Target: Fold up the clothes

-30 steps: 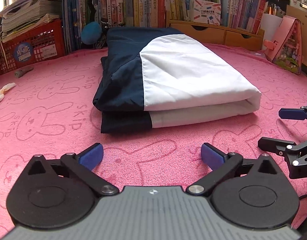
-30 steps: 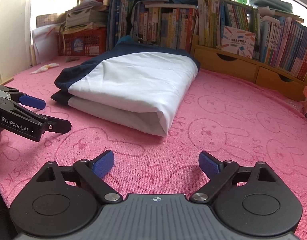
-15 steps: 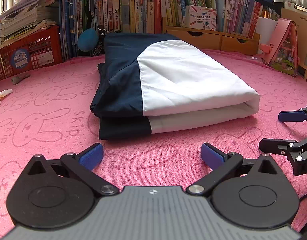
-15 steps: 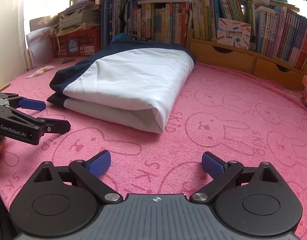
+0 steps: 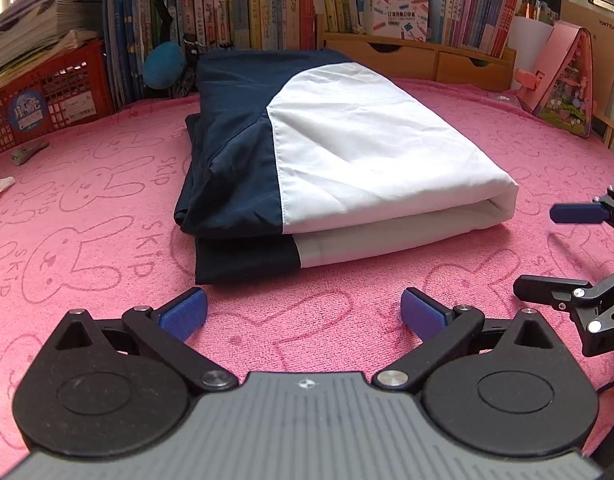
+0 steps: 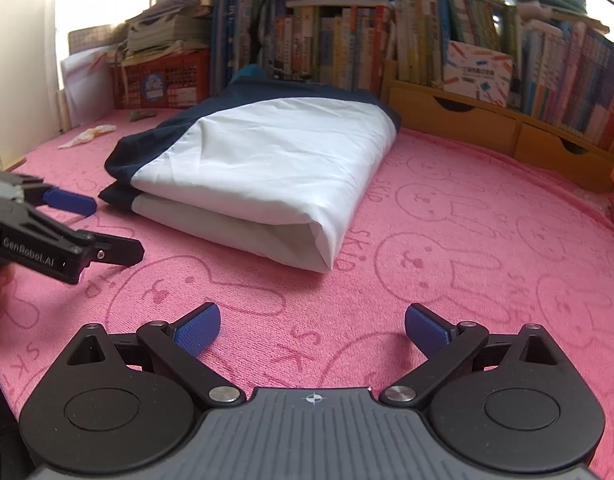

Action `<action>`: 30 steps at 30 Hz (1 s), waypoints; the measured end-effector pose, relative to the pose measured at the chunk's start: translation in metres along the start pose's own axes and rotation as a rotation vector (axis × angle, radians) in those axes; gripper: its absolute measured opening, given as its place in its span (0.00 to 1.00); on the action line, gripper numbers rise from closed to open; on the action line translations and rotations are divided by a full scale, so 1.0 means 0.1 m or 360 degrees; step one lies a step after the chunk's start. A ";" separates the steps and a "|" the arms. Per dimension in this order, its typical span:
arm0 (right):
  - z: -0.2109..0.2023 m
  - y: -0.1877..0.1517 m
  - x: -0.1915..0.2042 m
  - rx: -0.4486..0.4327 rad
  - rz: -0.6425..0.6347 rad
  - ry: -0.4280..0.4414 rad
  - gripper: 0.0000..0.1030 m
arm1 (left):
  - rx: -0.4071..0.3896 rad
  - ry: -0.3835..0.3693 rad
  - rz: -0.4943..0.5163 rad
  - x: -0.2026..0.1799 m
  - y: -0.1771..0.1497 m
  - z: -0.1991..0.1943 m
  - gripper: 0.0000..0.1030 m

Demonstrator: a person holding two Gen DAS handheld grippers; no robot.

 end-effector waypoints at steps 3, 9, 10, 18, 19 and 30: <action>0.01 0.25 -0.04 -0.0003 -0.0129 0.0026 0.97 | 0.0006 -0.0022 0.0041 0.04 0.22 -0.07 1.00; 0.07 0.76 -0.18 0.0038 -0.0138 0.0138 0.97 | 0.0027 0.0036 0.0161 -0.01 0.48 -0.13 1.00; 0.07 0.82 -0.20 0.0036 -0.0131 0.0149 0.97 | 0.0044 0.0042 0.0163 -0.01 0.49 -0.12 1.00; 0.05 0.94 -0.12 0.0057 -0.0170 0.0178 0.98 | 0.0126 0.0051 0.0168 -0.06 0.51 -0.06 1.00; 0.04 0.92 -0.10 0.0055 -0.0186 0.0179 0.98 | 0.0134 0.0045 0.0167 -0.07 0.51 -0.06 1.00; -0.01 0.83 -0.08 0.0074 -0.0182 0.0151 0.98 | 0.0153 0.0051 0.0175 -0.16 0.50 -0.04 1.00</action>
Point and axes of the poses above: each gripper's, at about its wrist camera, not at the fingertips, and z roughly the way its jaws point, x to its left, y to its top, the point moved 2 cm from there along z, roughly the way its jaws point, and after that the axes turned 1 degree about -x, right-handed, at the moved point
